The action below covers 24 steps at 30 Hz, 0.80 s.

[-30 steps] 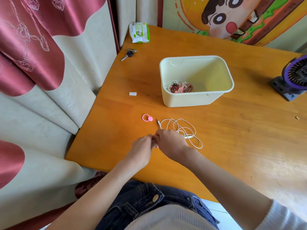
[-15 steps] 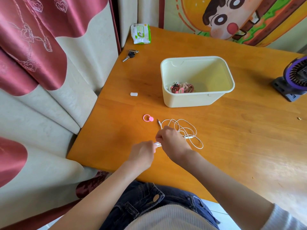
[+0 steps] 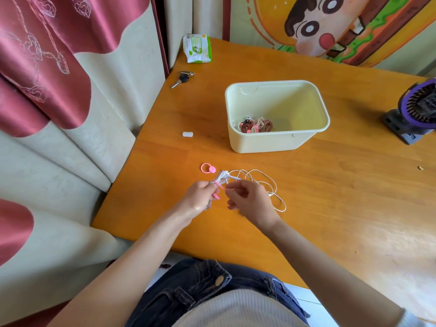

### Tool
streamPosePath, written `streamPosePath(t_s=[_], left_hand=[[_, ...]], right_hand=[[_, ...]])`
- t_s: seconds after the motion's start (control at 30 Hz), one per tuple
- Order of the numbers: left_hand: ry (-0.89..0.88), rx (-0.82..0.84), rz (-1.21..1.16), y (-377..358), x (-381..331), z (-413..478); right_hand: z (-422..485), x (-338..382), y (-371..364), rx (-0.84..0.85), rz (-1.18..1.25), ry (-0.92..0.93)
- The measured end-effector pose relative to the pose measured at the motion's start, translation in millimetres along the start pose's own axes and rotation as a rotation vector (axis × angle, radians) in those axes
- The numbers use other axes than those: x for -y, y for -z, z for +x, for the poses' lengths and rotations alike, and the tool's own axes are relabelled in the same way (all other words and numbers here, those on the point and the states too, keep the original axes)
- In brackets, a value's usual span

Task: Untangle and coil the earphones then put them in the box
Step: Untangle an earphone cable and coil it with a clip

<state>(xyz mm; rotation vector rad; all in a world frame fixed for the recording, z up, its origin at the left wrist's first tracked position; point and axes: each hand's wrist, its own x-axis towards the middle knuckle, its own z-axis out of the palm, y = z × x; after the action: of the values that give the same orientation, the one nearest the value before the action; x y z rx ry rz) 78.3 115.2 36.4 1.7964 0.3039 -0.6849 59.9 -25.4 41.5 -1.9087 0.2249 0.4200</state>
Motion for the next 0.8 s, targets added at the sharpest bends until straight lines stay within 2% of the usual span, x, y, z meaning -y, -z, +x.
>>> streamPosePath(t_s=[0.13, 0.2, 0.33, 0.43, 0.57, 0.63, 0.7, 0.8], left_hand=[[-0.022, 0.268, 0.014, 6, -8, -15], [-0.036, 0.305, 0.012, 7, -10, -17], [-0.028, 0.153, -0.172, 7, -11, -13], [-0.049, 0.049, -0.115, 3, -11, -9], [-0.072, 0.094, -0.105, 2, -10, -10], [-0.091, 0.119, -0.1, 3, -11, -11], [-0.15, 0.15, -0.08, 4, -14, -13], [-0.315, 0.29, 0.082, 7, -23, -21]], right_hand=[[3, -7, 8, -0.03, 0.025, 0.024], [2, -7, 8, -0.024, 0.048, 0.053], [-2, 1, 1, 0.013, 0.181, 0.06], [-9, 5, -8, -0.002, 0.181, 0.105], [-11, 1, -9, -0.005, 0.163, 0.061], [-10, -1, -4, 0.09, 0.296, -0.043], [-11, -5, 3, 0.255, 0.444, -0.125], [-10, -23, 15, 0.454, 0.557, -0.125]])
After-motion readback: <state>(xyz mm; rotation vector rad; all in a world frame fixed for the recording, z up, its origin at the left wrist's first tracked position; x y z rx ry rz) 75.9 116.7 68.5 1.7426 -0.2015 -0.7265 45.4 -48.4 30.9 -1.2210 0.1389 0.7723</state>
